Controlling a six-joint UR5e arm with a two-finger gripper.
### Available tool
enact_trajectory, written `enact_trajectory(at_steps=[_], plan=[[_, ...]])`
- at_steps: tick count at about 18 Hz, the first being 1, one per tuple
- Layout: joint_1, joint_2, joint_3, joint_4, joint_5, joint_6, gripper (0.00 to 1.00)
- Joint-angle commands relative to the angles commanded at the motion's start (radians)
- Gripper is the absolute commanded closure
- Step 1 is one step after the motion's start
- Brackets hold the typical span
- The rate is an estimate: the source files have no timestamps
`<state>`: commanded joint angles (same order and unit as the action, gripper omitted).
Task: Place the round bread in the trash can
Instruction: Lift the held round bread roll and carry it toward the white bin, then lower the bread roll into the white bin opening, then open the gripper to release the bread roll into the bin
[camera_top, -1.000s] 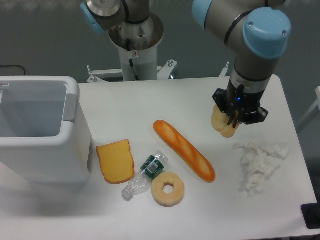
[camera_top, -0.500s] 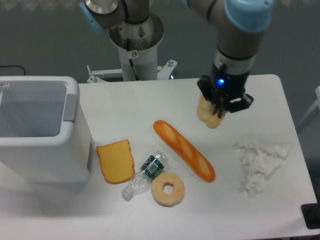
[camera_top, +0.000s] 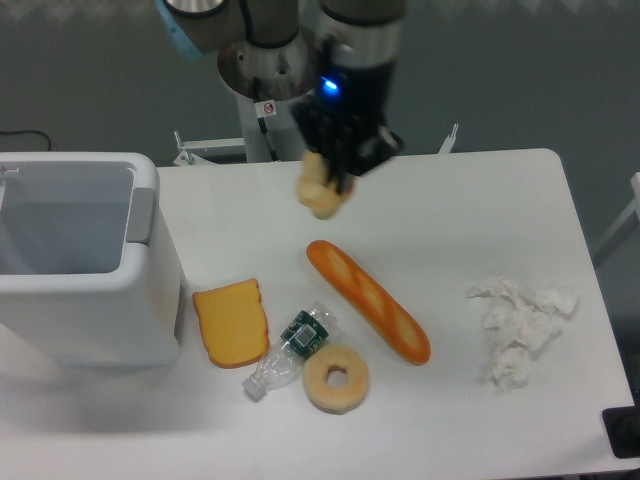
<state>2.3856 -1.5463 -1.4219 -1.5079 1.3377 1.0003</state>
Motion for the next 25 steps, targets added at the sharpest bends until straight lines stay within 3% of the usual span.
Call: enact_trajectory(at_steps=[6,11,16,18,21,23,24,25], plan=[[-0.115,0.005,-0.012,0.005,-0.054,-0.057,1.0],[-0.186,-0.012,-0.041,0.17,-0.097,-0.133,1.0],[-0.262,-0.052,-0.035,0.233,-0.097,-0.176,0.99],[-0.288,-0.052,-0.038,0.233,-0.097,-0.218,0.93],[-0.315,-0.061,-0.035,0.233,-0.106,-0.241,0.58],[-0.319,-0.07,-0.04,0.233,-0.194,-0.3,0.35],[-0.319,-0.072,-0.038,0.233,-0.212,-0.316,0.12],[-0.318,-0.072,-0.037,0.233,-0.2,-0.313,0.0]])
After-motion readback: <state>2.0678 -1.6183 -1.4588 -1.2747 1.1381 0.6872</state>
